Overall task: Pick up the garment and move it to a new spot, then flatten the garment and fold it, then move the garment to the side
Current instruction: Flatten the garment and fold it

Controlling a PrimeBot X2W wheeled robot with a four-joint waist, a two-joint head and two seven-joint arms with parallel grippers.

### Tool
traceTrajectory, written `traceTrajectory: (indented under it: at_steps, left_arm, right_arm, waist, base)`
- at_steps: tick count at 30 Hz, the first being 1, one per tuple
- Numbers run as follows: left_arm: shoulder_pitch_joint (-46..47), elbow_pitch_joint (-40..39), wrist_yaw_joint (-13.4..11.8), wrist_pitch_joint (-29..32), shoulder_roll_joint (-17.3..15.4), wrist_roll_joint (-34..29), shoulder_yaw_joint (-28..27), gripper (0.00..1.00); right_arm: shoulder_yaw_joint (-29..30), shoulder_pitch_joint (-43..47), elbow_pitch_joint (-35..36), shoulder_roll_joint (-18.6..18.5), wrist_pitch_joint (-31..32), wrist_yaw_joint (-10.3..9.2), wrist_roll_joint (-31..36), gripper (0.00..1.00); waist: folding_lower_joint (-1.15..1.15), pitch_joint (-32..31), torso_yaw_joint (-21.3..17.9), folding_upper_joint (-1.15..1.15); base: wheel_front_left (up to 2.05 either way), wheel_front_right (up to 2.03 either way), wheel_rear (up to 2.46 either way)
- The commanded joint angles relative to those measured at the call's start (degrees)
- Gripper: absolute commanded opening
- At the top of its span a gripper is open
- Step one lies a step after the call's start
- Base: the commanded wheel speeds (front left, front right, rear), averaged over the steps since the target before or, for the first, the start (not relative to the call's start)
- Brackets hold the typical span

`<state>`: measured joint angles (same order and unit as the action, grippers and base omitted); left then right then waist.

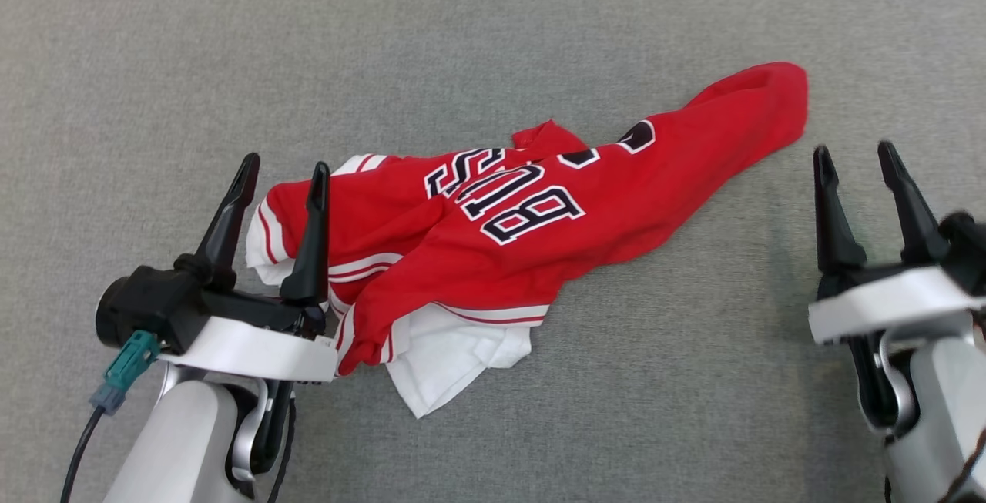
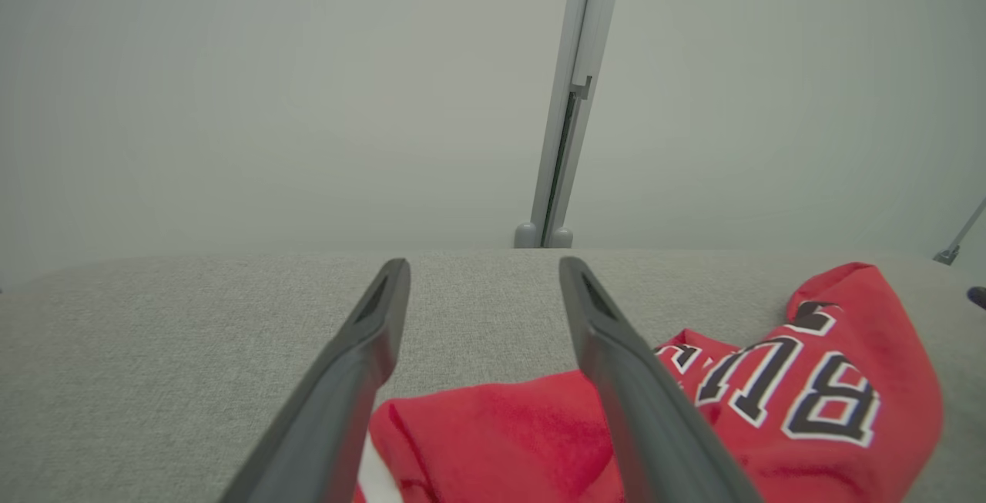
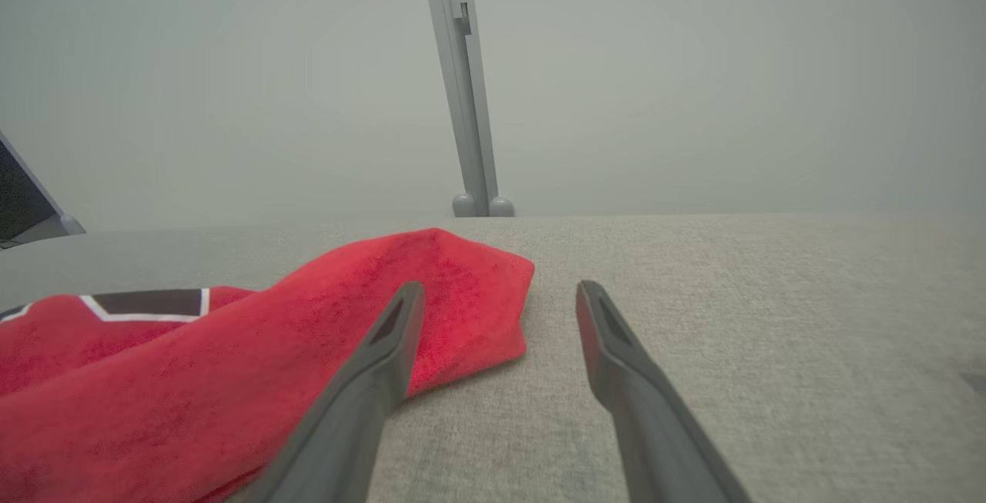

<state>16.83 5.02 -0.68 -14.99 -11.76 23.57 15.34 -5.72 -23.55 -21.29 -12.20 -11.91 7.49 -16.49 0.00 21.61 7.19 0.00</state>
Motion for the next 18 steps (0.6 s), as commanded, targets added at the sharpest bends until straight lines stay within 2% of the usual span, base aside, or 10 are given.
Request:
traceTrajectory:
  at_steps: [1,11,18]
  left_arm:
    - [-0.8,-0.2,-0.3,-0.3,-0.3,-0.6,-0.6,1.00]
    - [-6.4,0.0,-0.9,-0.2,-0.5,-0.9,-1.7,1.00]
    - [-8.7,-0.8,-1.4,0.2,-0.9,-0.4,-1.5,1.00]
  right_arm:
    - [0.6,2.3,1.6,0.1,-0.4,-0.01,0.4,1.00]
    - [5.8,17.4,16.7,2.6,4.9,-0.01,2.9,1.00]
    - [6.7,22.4,22.9,4.9,8.1,0.00,3.7,1.00]
  waist:
    - [0.00,-1.3,-1.3,0.00]
    - [0.00,-6.4,-3.6,0.00]
    - [0.00,-8.0,-4.3,0.00]
  base:
    - [0.00,0.00,0.00]
    - [0.00,0.00,0.00]
    - [0.00,0.00,0.00]
